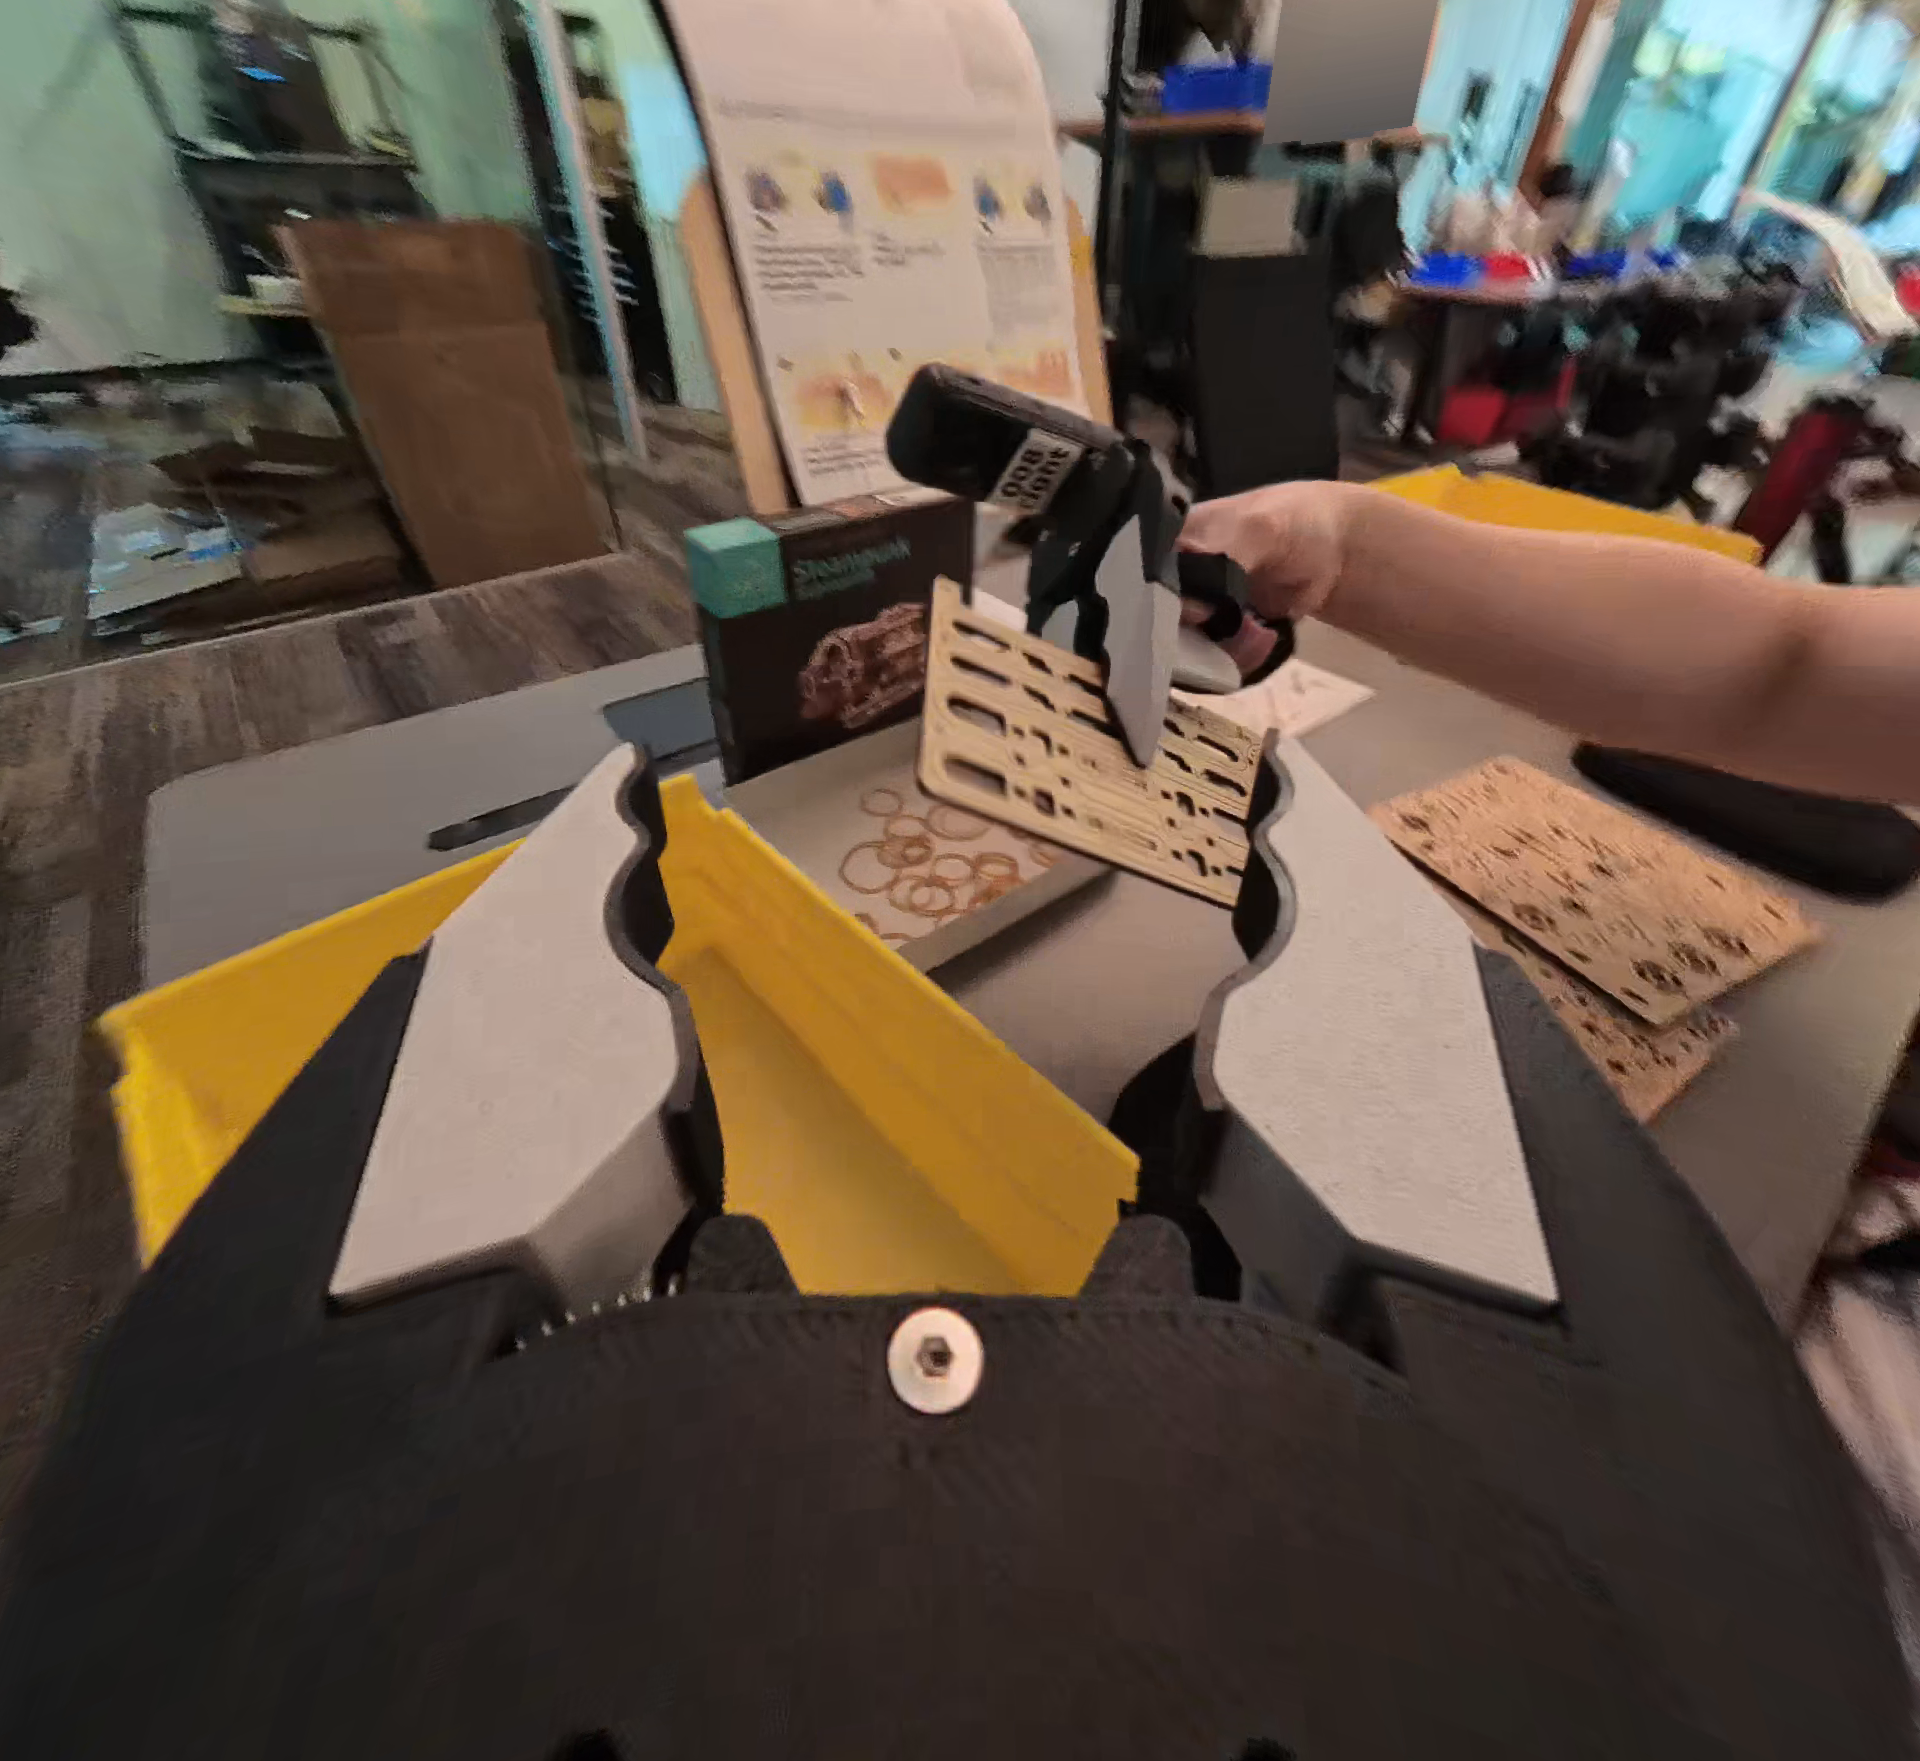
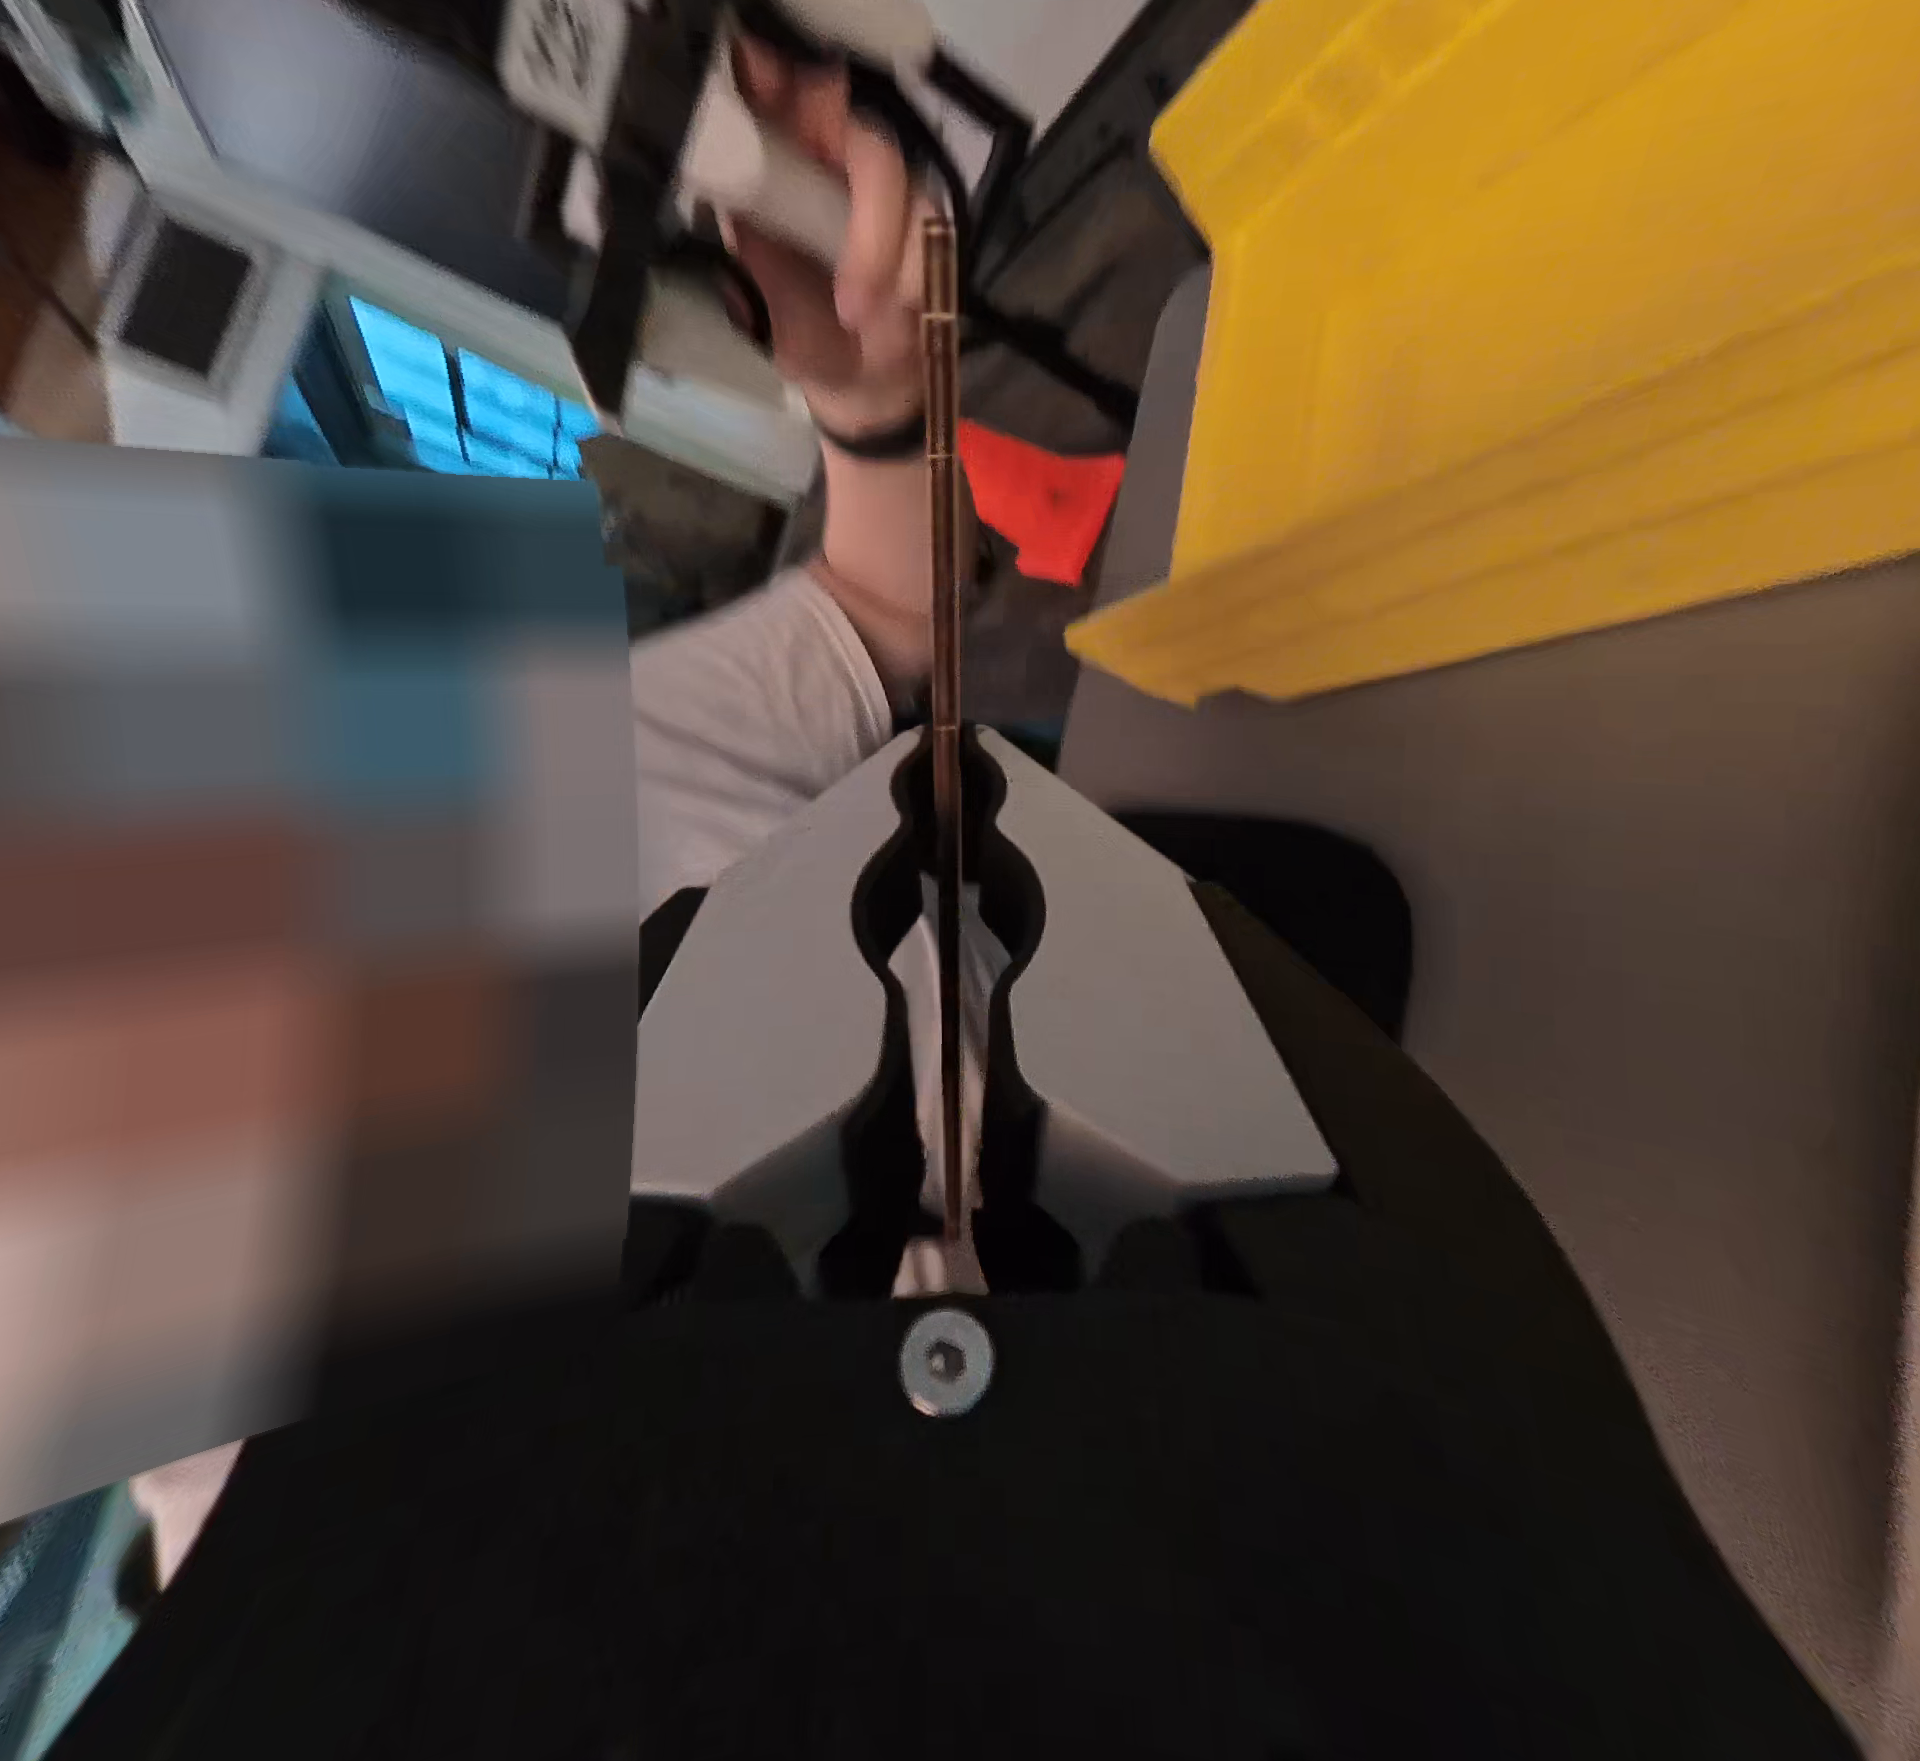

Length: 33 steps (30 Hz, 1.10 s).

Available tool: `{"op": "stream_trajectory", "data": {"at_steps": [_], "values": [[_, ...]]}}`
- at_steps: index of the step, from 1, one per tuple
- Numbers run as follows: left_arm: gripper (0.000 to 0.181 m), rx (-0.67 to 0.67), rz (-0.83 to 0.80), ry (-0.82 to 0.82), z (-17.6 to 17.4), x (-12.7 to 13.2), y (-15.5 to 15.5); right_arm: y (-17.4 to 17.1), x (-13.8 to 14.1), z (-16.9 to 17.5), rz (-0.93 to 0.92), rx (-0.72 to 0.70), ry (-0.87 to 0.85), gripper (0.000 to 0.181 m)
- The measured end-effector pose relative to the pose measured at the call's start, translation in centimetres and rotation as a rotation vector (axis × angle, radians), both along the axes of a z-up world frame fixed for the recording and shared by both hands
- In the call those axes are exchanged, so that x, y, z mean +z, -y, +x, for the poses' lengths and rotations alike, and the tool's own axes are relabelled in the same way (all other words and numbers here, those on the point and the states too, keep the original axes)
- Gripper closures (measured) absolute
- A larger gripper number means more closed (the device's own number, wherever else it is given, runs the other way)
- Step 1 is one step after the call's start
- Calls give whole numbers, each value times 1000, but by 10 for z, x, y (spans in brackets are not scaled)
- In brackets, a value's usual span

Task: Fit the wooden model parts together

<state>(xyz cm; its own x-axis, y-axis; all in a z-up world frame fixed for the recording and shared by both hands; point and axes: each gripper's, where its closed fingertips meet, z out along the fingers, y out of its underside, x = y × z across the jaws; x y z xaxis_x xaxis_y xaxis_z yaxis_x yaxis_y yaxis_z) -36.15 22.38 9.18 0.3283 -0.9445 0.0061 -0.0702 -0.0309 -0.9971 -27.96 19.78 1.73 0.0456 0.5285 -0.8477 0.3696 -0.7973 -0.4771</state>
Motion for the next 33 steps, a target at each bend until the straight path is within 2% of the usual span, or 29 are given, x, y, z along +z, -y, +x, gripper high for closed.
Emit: {"op": "stream_trajectory", "data": {"at_steps": [2,5,7,10,14,19,23,29,33], "values": [[70,92,7,57,-20,-4,-5,-27,16,-21,-50,-139,-13,180],[71,233,32,104,-46,-9,-7,-75,19,-53,-60,-383,13,179],[74,263,7,176,-60,-8,-1,-101,16,-76,-95,-511,8,179],[77,241,-57,316,-82,-2,13,-131,-2,-104,-147,-693,25,180],[80,253,-62,417,-117,-3,29,-155,-42,-131,-181,-861,132,180],[81,304,-46,461,-151,-11,33,-164,-92,-152,-283,-941,236,180],[82,307,-87,456,-158,-27,32,-172,-125,-146,-318,-1004,322,179],[82,276,-157,432,-153,-38,29,-187,-136,-139,-301,-1000,388,177],[82,274,-151,426,-151,-38,30,-182,-150,-139,-315,-952,488,140]]}}
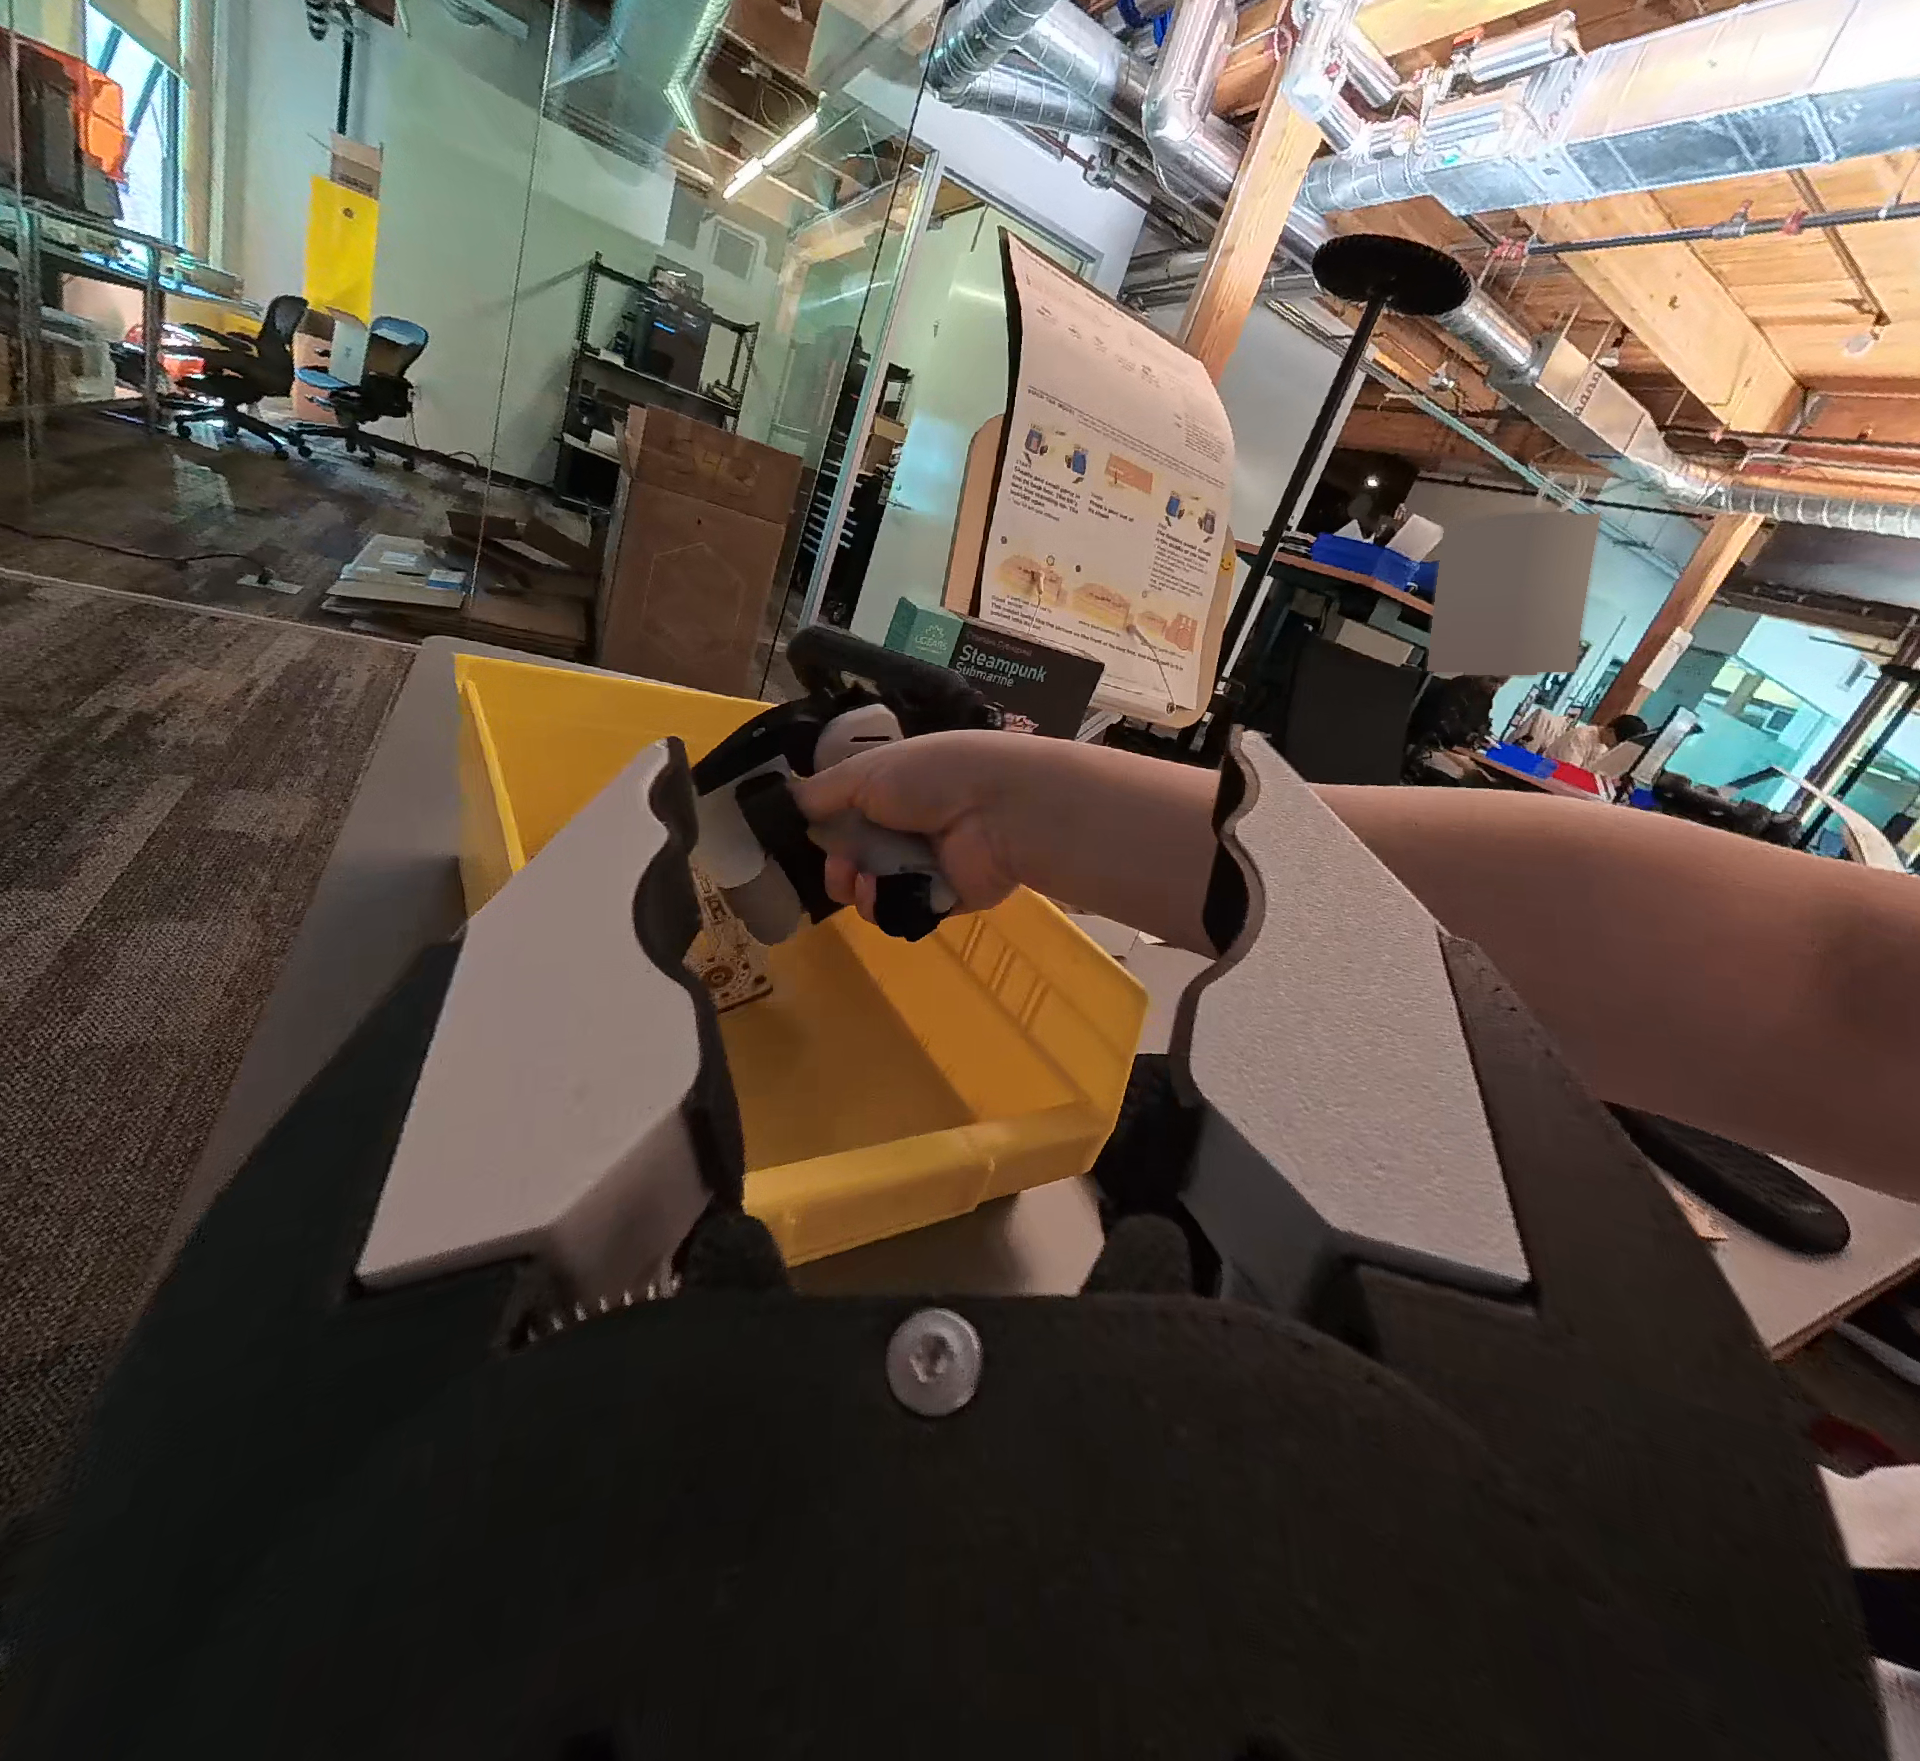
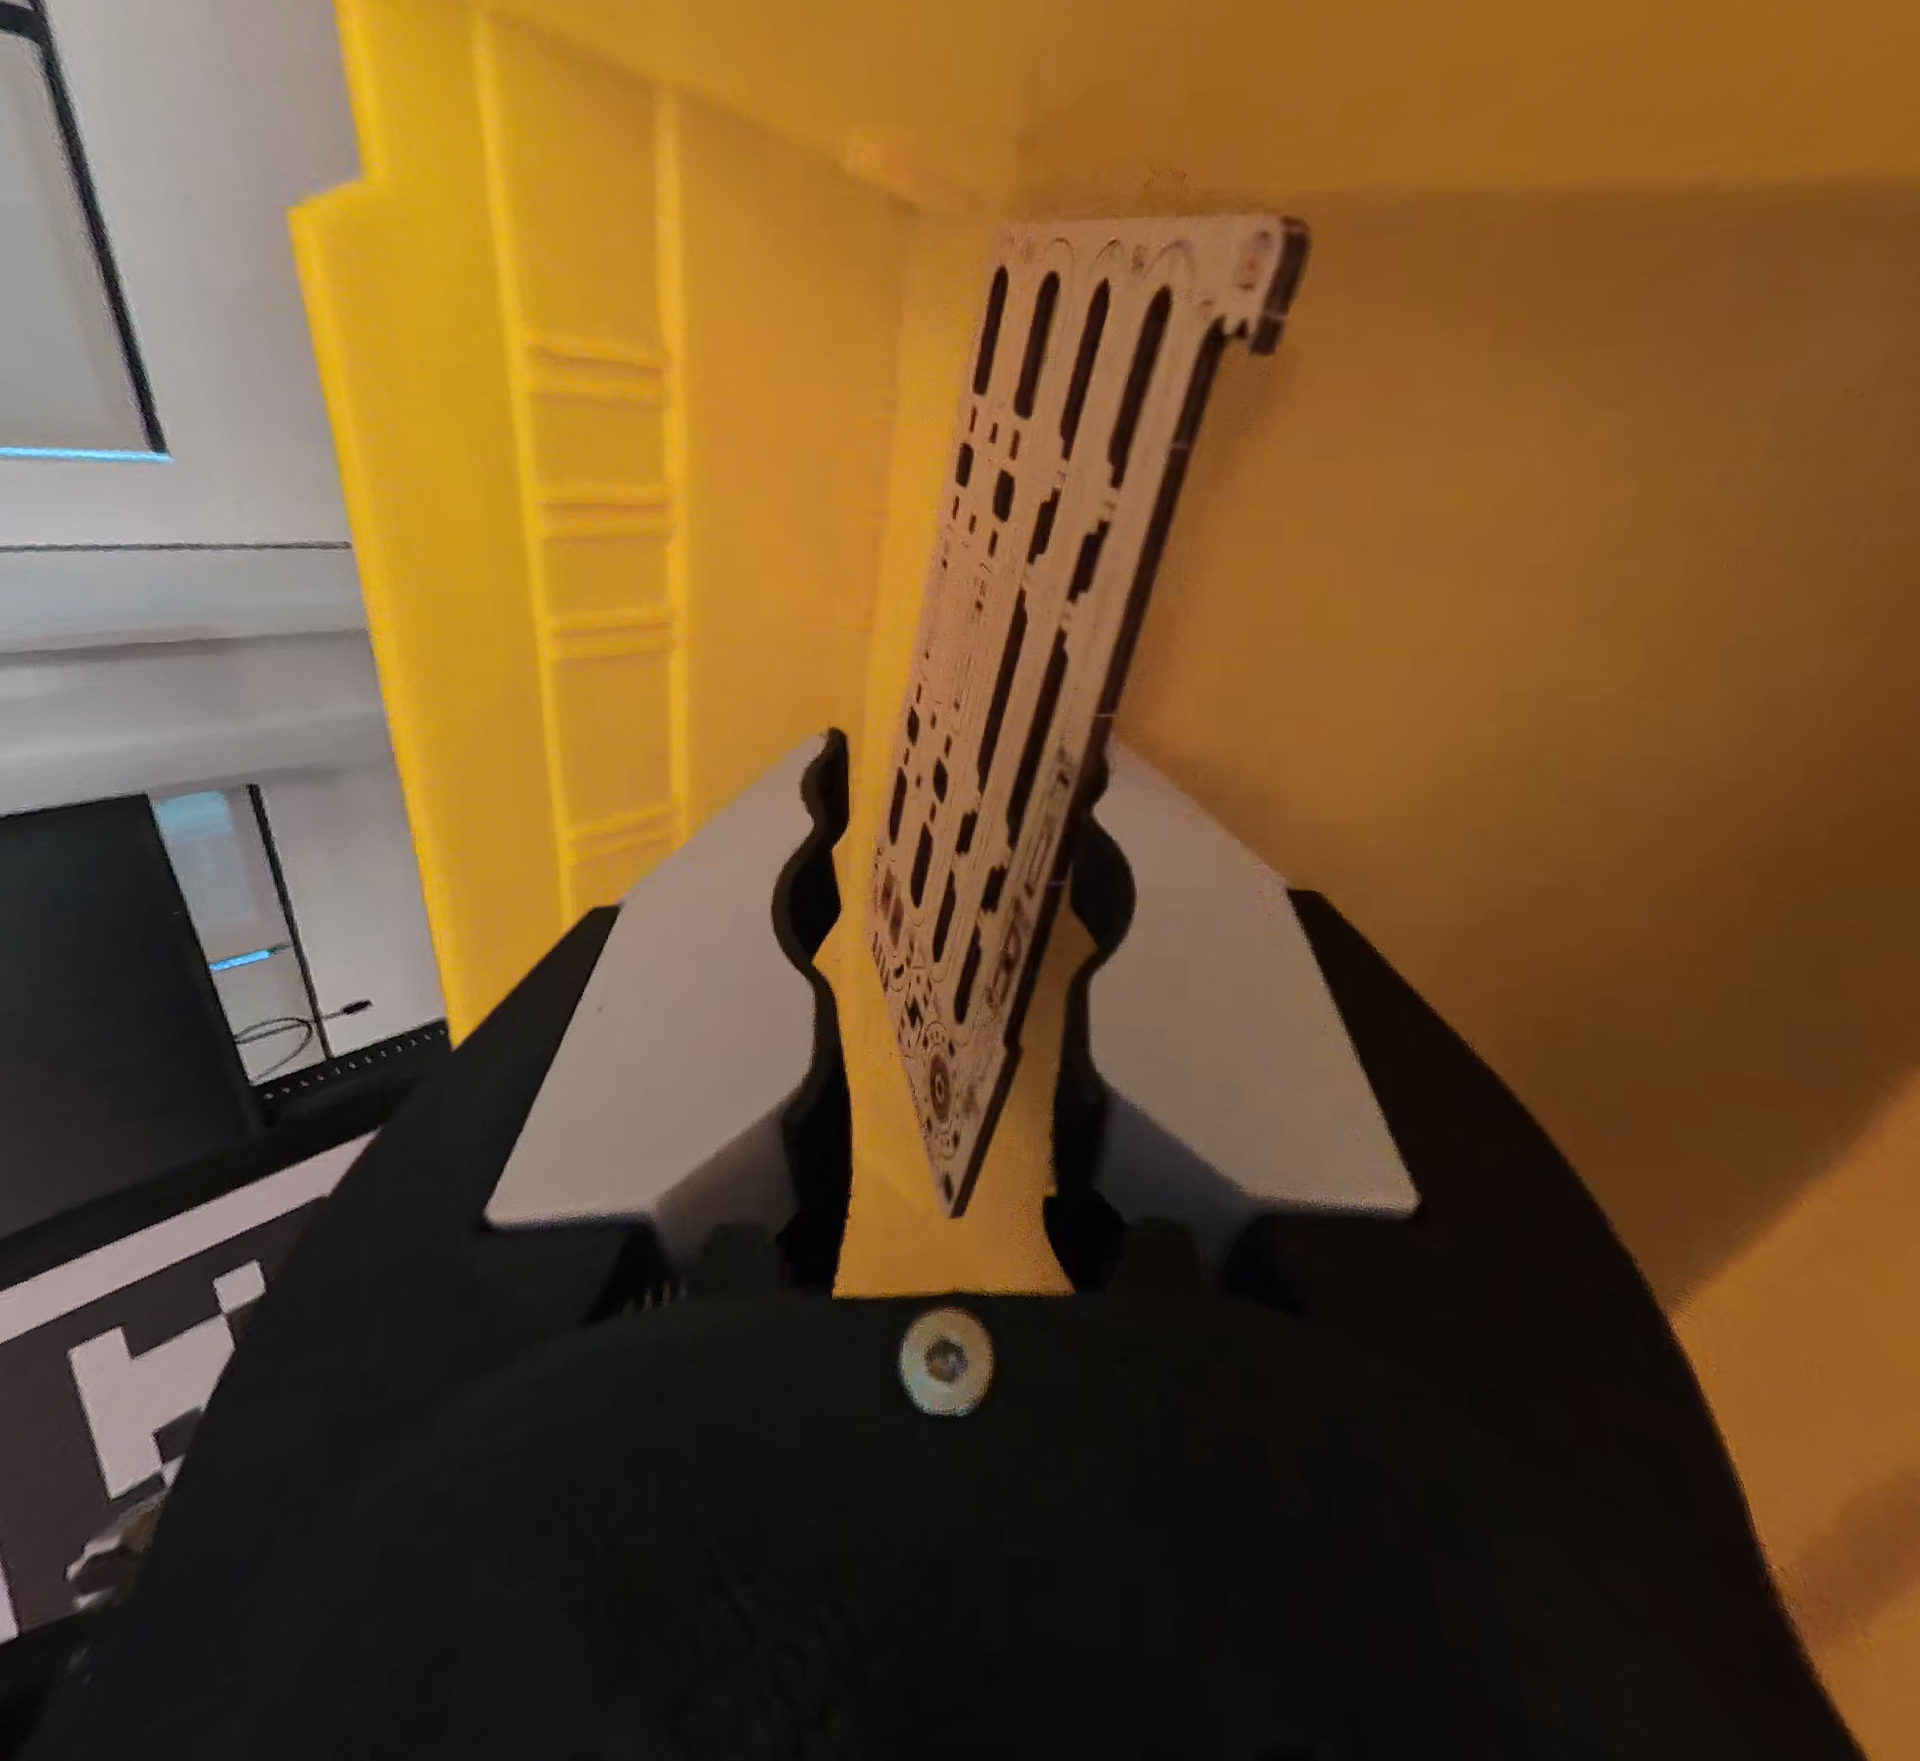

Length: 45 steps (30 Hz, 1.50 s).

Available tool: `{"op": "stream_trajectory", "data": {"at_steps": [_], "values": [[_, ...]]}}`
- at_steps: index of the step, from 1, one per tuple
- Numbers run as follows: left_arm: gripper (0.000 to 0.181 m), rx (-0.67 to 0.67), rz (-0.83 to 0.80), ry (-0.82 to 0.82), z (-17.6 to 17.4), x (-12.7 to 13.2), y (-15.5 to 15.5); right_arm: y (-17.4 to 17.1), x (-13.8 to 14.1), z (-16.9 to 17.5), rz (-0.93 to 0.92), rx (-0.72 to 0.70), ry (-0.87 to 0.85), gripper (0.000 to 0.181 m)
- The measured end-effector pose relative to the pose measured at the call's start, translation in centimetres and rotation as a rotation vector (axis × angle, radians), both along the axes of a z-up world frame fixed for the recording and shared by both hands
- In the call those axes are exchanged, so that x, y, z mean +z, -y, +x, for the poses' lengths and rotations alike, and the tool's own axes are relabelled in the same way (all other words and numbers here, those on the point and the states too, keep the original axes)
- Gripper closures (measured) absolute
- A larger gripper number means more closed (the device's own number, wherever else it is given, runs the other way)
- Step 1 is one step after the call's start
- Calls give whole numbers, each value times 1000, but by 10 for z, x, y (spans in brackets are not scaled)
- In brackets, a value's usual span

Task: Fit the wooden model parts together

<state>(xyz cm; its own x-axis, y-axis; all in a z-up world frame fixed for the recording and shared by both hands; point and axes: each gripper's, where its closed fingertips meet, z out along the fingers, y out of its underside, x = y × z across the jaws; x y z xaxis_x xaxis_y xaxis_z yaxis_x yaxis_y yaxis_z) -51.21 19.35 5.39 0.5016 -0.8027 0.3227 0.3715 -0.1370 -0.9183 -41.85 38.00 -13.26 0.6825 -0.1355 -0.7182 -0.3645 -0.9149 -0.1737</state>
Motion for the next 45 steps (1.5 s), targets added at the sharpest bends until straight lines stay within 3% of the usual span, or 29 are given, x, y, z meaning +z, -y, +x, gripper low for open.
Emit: {"op": "stream_trajectory", "data": {"at_steps": [6,8,12,16,19,22,26,28,31,33,37,41,45], "values": [[82,-16,-17,-2,1,-4,2,2,-1,0,-35,36,37,127],[82,-15,-15,-5,-1,-4,3,4,6,0,-51,67,46,114],[81,21,-7,6,-8,2,6,5,28,8,-33,116,141,107],[81,37,28,14,-9,13,14,-1,61,24,37,157,257,104],[80,31,40,-10,-2,16,19,4,103,7,104,232,116,114],[80,6,59,-40,6,15,25,35,160,0,275,340,-33,114],[83,-95,112,-98,31,13,42,115,181,64,601,512,184,99],[83,-181,126,-154,54,8,53,150,191,116,831,498,315,96],[77,-321,117,-241,101,-5,72,212,210,190,1150,418,342,81],[74,-428,116,-243,135,-10,90,249,202,232,1224,394,317,70],[63,-628,88,-400,202,-47,125,303,127,294,1006,495,333,72],[62,-677,96,-599,251,-88,141,340,75,328,873,592,400,70],[61,-709,87,-743,275,-117,150,367,37,346,787,673,492,69]]}}
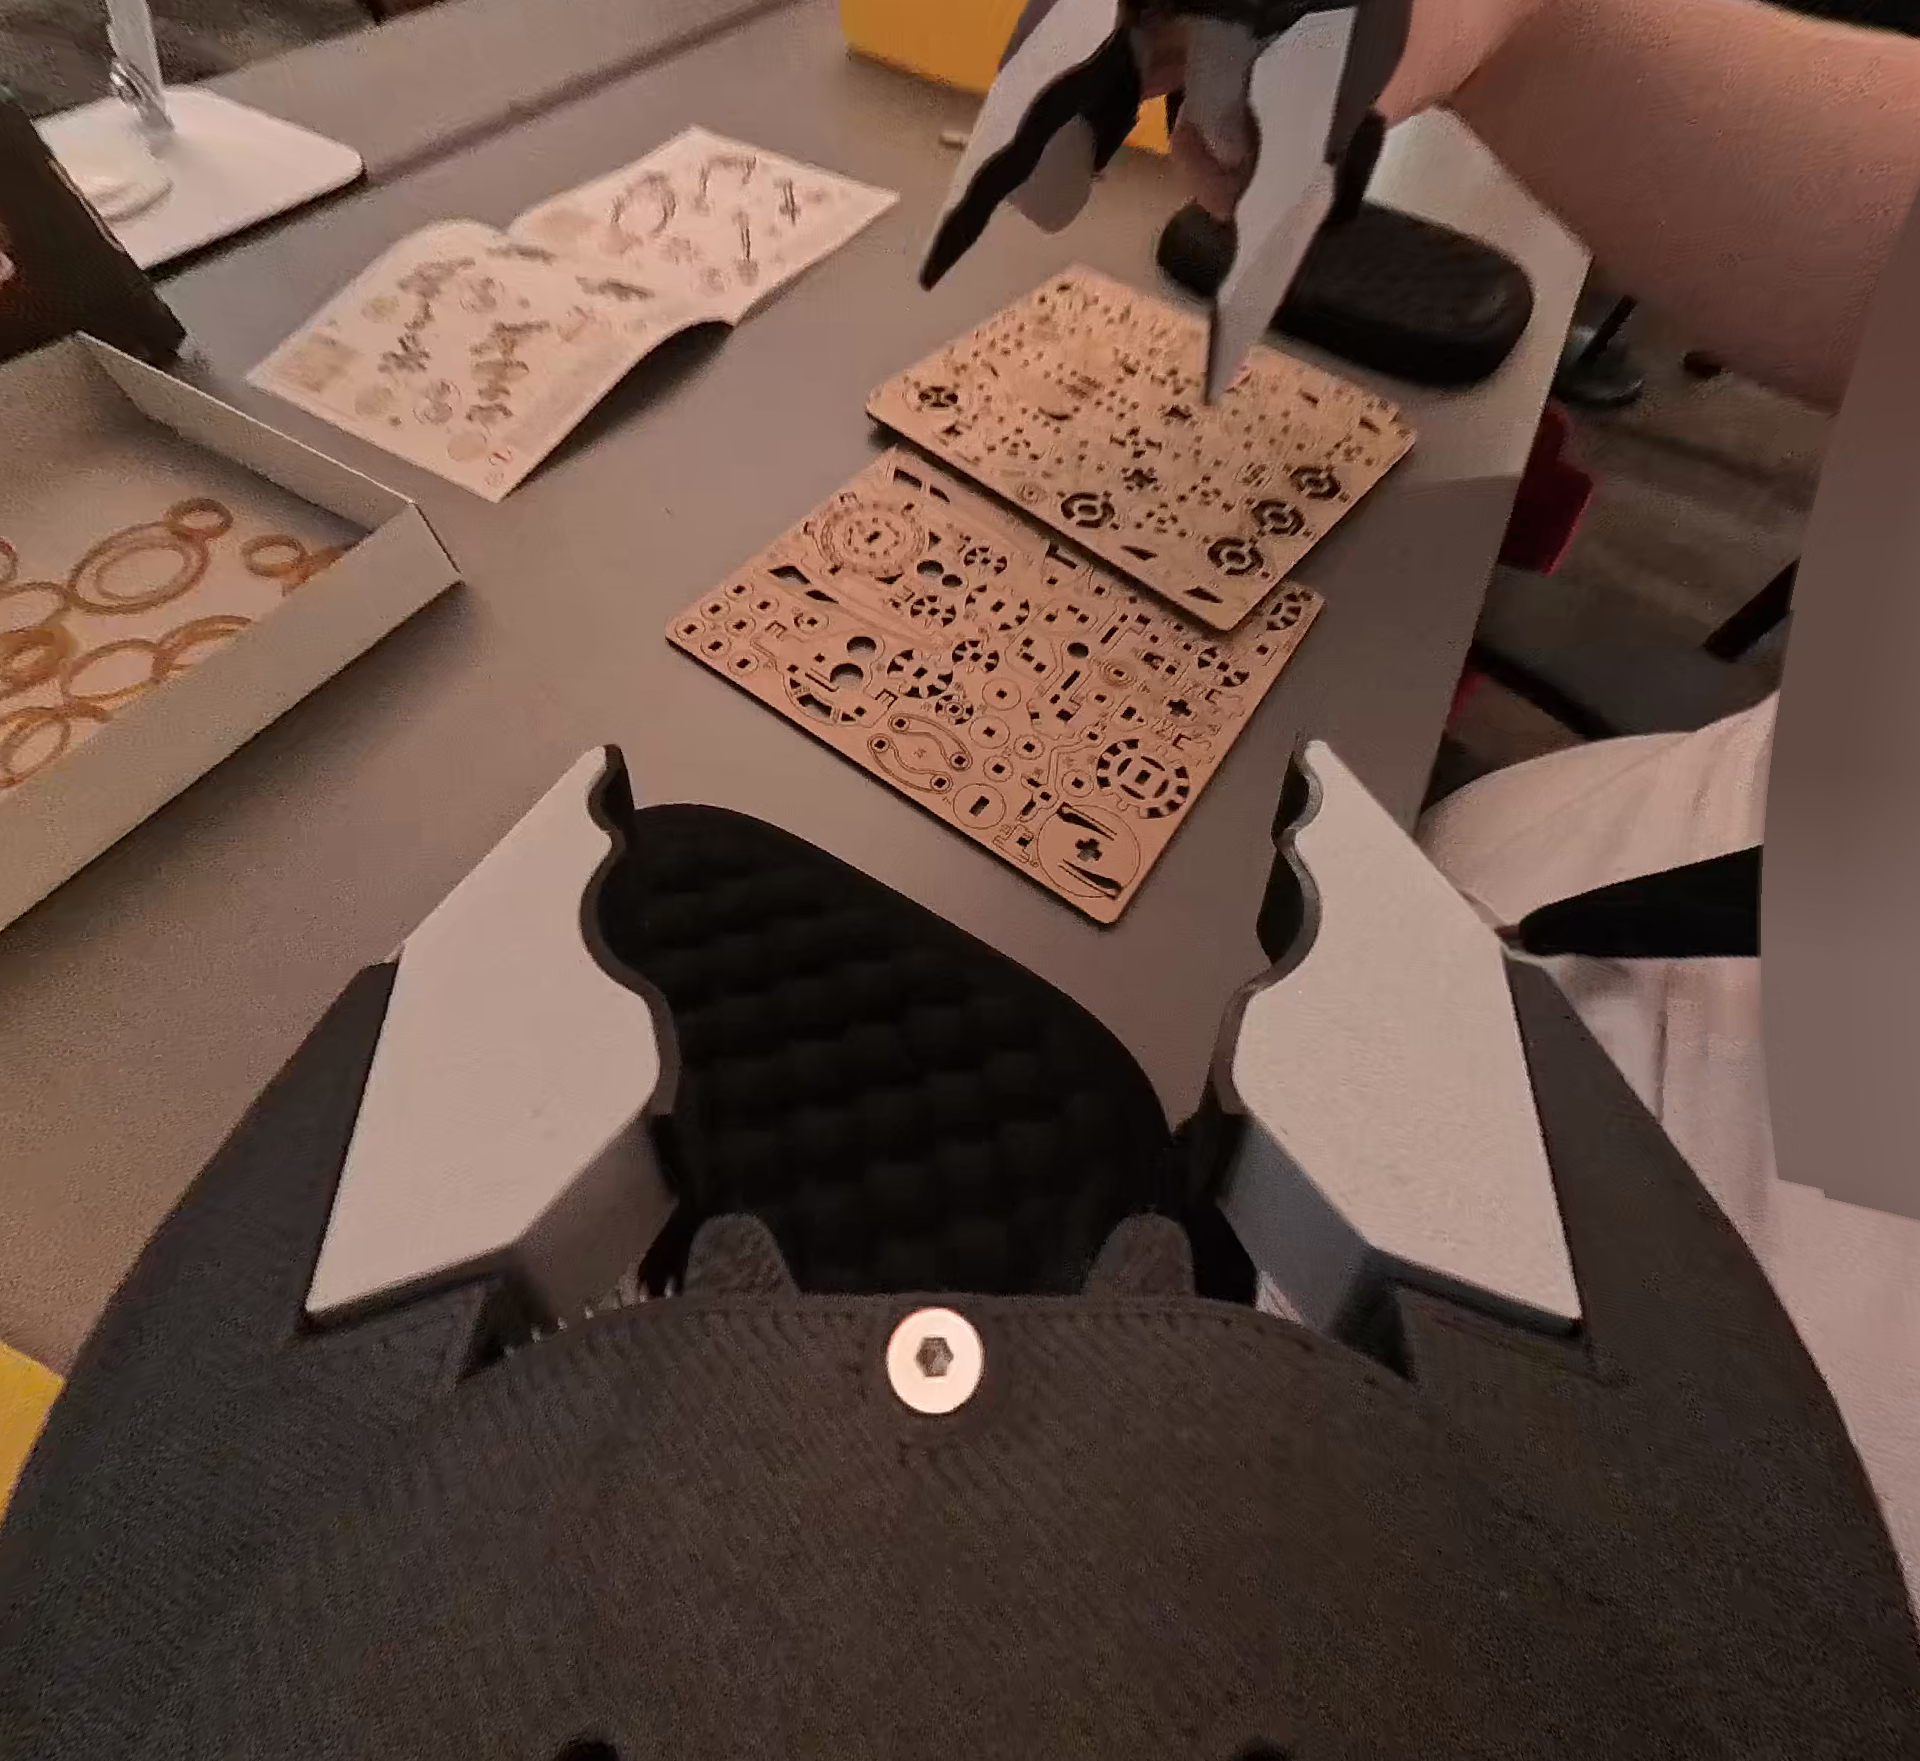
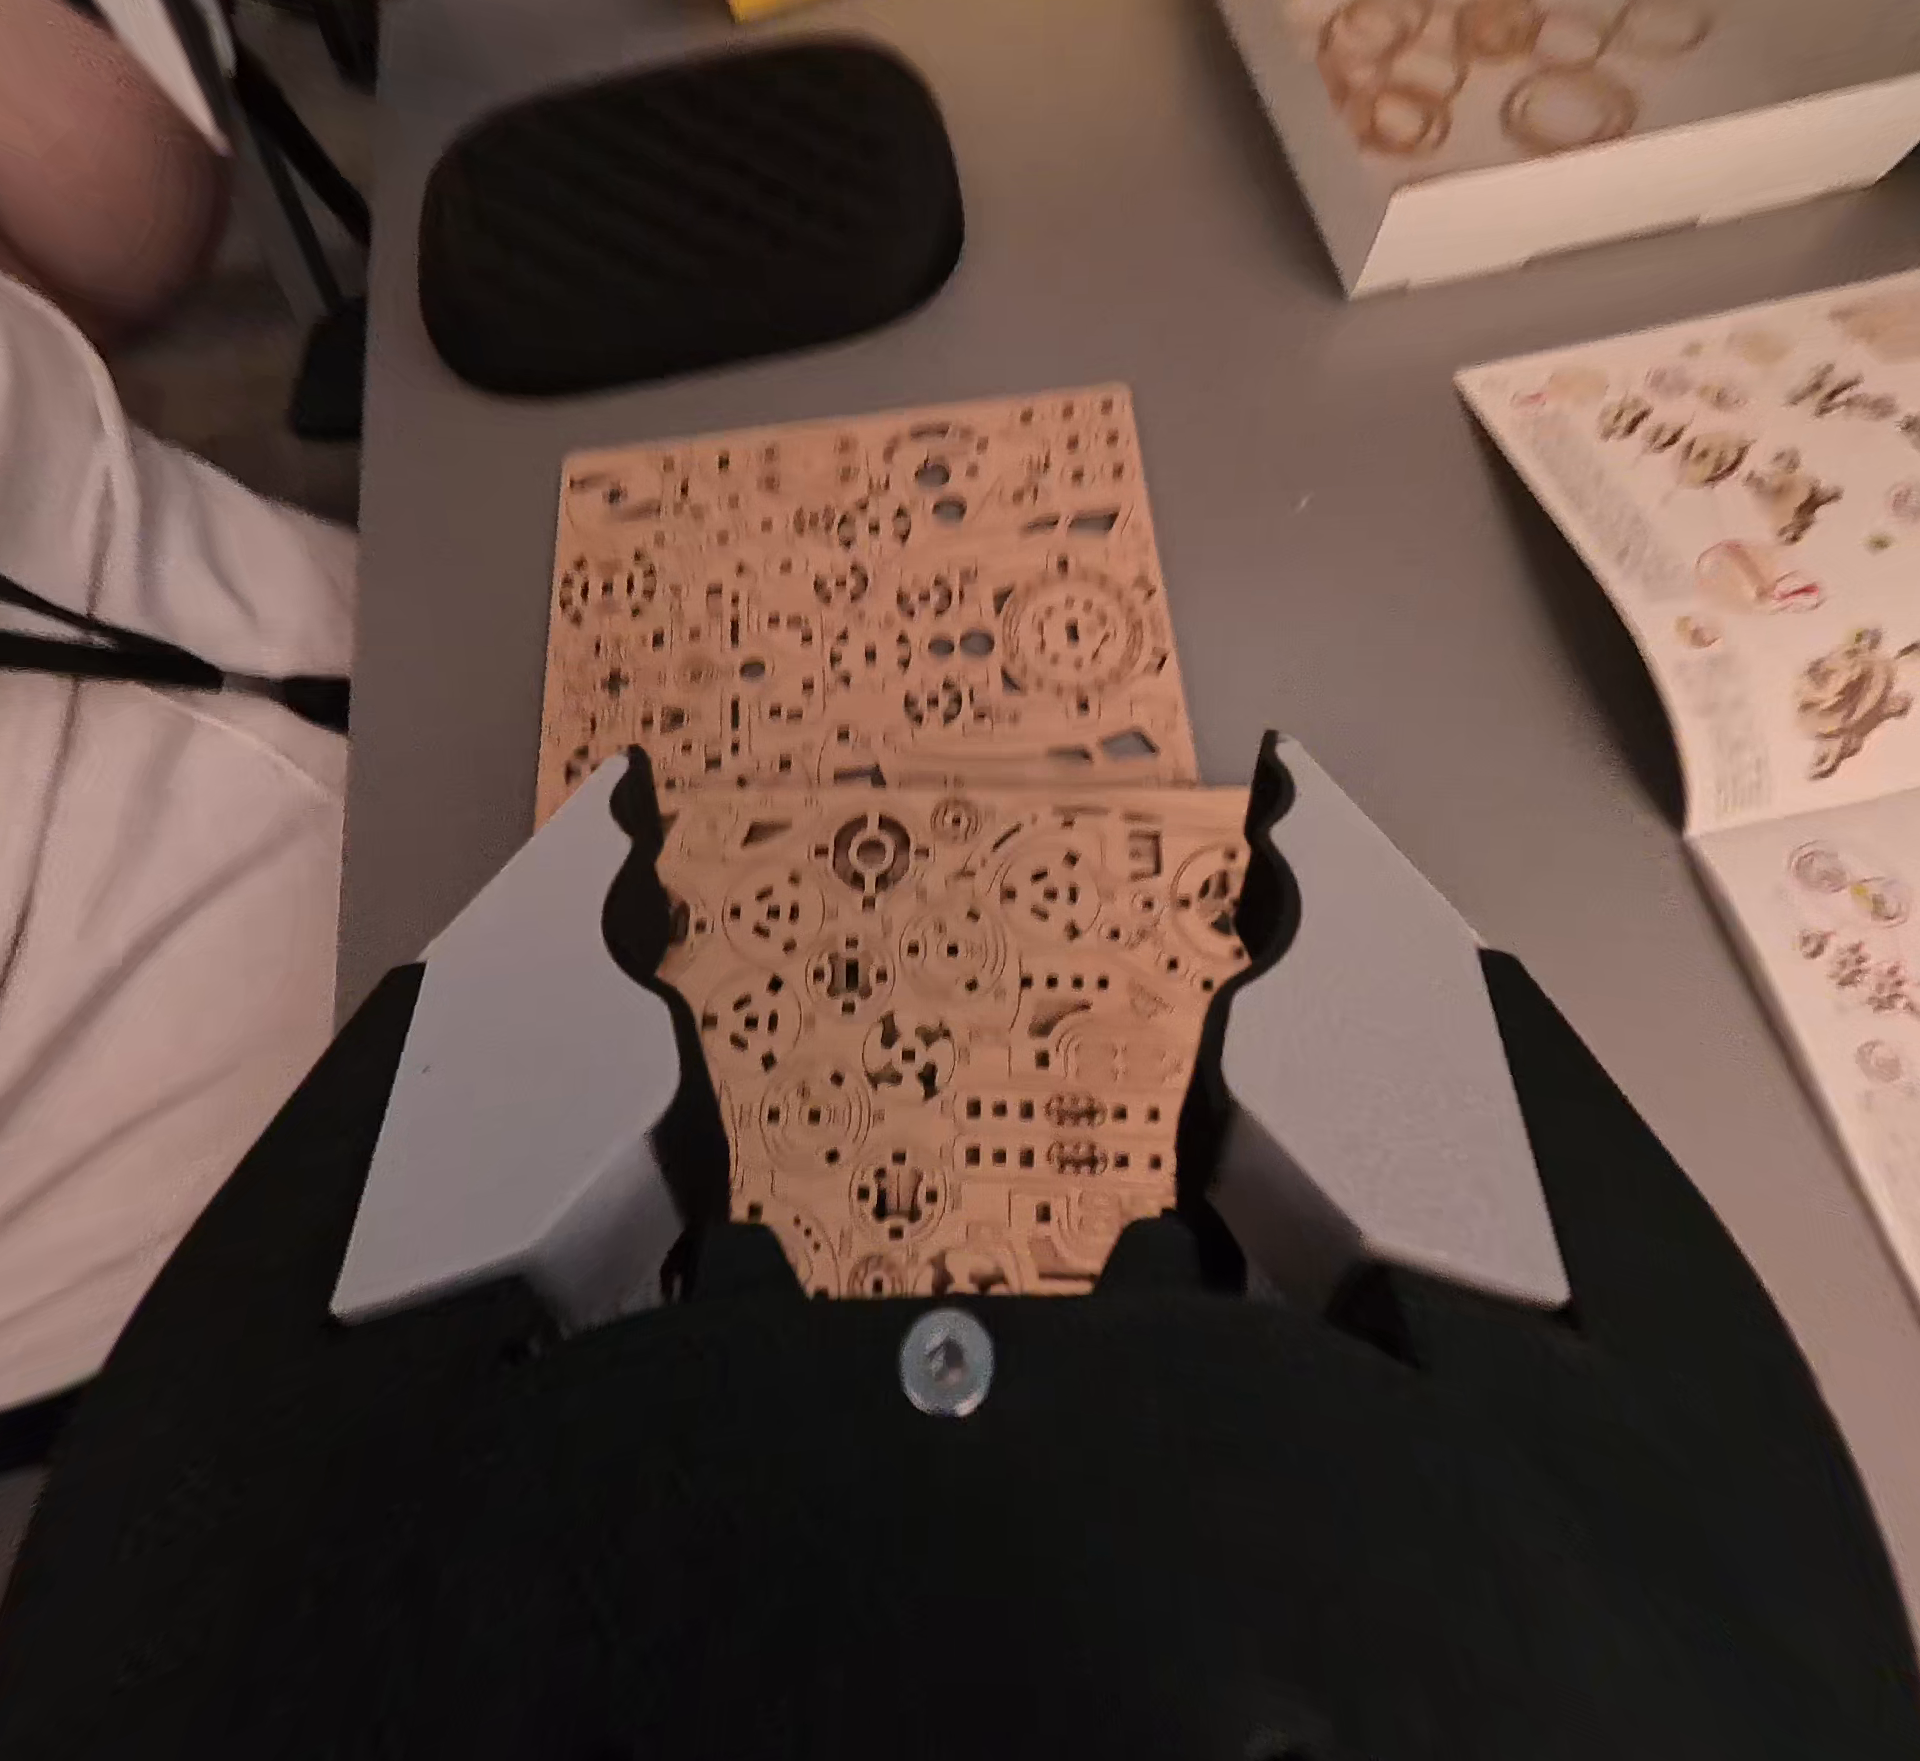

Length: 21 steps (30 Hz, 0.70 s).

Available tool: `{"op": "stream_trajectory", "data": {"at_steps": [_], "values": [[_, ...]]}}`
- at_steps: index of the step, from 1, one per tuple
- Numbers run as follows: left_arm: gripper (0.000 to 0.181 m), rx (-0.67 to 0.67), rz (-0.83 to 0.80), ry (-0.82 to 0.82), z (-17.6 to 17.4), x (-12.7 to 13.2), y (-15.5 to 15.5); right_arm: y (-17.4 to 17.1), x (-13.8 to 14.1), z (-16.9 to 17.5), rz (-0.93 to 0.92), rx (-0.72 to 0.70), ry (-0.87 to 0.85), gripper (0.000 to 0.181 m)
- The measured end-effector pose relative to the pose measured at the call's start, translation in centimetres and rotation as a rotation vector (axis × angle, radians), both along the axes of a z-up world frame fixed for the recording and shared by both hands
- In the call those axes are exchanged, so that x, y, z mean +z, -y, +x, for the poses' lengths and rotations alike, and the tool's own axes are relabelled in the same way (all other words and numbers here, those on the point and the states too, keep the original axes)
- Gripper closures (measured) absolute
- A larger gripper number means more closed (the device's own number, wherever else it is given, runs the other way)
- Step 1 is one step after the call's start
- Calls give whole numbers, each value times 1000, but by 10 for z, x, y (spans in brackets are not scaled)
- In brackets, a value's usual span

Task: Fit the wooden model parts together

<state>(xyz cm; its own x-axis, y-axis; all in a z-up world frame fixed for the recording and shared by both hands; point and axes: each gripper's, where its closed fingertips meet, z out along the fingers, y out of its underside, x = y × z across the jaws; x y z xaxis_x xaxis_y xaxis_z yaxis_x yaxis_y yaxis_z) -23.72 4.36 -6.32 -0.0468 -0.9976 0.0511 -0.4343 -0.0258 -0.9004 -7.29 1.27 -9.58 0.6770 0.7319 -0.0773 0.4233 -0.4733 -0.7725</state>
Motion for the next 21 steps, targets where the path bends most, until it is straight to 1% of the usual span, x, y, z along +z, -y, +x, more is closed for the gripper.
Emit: {"op": "stream_trajectory", "data": {"at_steps": [2,4,7,10,12,14,16,18,21], "values": [[61,-13,0,-43,9,-8,3,11,-15,0,-43,45,22,69],[61,-38,4,-87,17,-16,9,11,-25,4,-89,61,27,69],[57,-60,62,-177,26,-32,12,5,-30,11,-116,74,-3,68],[57,-99,97,-207,33,-40,16,-3,-30,17,-110,89,-16,61],[57,-125,80,-213,39,-45,22,-3,-34,27,-139,89,2,57],[59,-144,50,-223,46,-49,28,4,-34,39,-181,86,-11,58],[62,-163,31,-217,53,-51,35,13,-28,53,-186,50,-37,60],[68,-201,-20,-198,64,-48,49,27,-18,62,-165,-1,-80,62],[69,-254,-103,-192,82,-48,68,54,-13,75,-144,-120,-98,64]]}}
